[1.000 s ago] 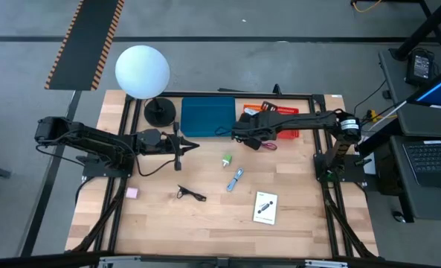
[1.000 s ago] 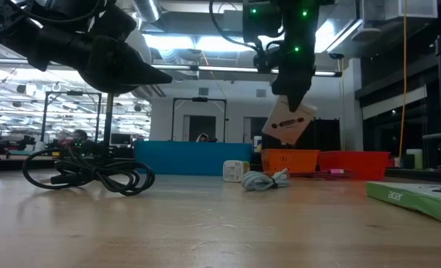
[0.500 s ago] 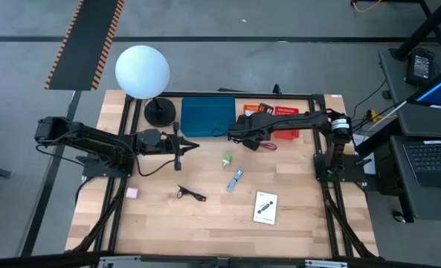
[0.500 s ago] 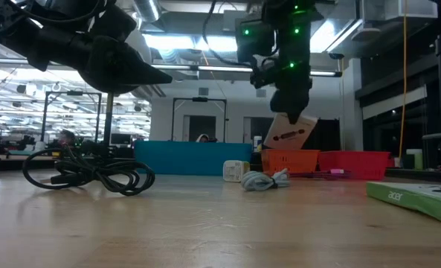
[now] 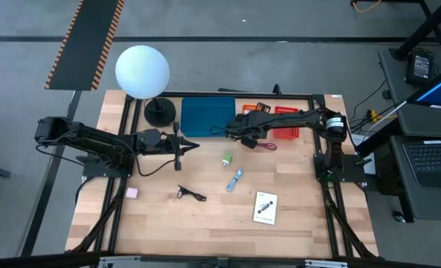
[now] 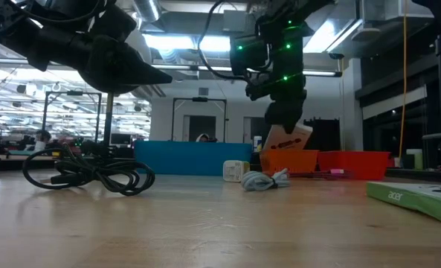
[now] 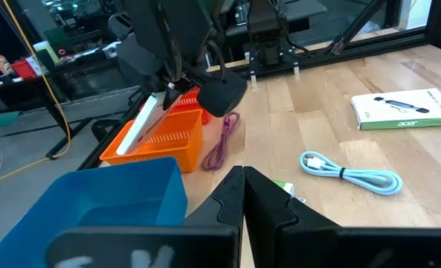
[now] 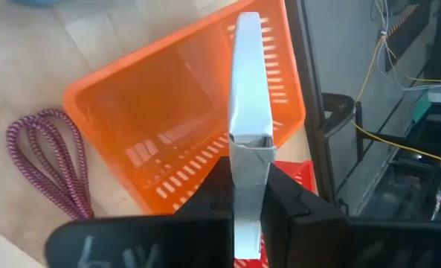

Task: Pick and place items into bin
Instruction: Put the left white card reader box into the orange bin

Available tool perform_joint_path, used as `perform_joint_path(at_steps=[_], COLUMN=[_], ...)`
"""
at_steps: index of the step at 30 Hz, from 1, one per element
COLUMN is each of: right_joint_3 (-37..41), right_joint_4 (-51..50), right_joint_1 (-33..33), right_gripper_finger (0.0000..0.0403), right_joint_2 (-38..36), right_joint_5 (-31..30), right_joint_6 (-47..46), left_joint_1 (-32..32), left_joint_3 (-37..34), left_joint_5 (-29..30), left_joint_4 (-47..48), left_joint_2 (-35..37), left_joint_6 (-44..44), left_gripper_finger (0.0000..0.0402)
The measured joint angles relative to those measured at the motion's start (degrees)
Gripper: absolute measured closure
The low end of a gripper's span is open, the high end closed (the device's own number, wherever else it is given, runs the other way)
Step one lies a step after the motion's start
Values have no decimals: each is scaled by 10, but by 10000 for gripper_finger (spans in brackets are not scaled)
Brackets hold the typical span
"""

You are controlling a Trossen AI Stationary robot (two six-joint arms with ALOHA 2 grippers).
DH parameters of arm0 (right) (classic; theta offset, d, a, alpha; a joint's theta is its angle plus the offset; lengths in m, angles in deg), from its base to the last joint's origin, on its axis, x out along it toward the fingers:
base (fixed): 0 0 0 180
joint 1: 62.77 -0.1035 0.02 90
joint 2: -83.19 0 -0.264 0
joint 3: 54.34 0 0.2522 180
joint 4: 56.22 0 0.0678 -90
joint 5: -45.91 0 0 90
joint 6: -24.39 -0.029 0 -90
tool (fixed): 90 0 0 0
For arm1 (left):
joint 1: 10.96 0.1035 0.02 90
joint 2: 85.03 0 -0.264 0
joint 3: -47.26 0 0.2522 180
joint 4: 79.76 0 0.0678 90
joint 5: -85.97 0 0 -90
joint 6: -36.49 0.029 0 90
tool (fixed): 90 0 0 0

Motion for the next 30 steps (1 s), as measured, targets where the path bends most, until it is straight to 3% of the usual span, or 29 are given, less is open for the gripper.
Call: perform_joint_path(at_steps=[6, 14, 30], right_joint_3=[0, 0, 0], right_joint_4=[0, 0, 0], right_joint_1=[1, 1, 2], right_gripper_finger=[391, 350, 343], right_joint_2=[0, 0, 0], right_joint_5=[12, 13, 17], right_joint_6=[15, 17, 48], left_joint_1=[0, 0, 0], left_joint_3=[0, 0, 0], left_joint_5=[0, 0, 0], left_joint_4=[0, 0, 0], left_joint_2=[0, 0, 0], left_joint_6=[0, 0, 0], left_gripper_finger=[398, 398, 398])
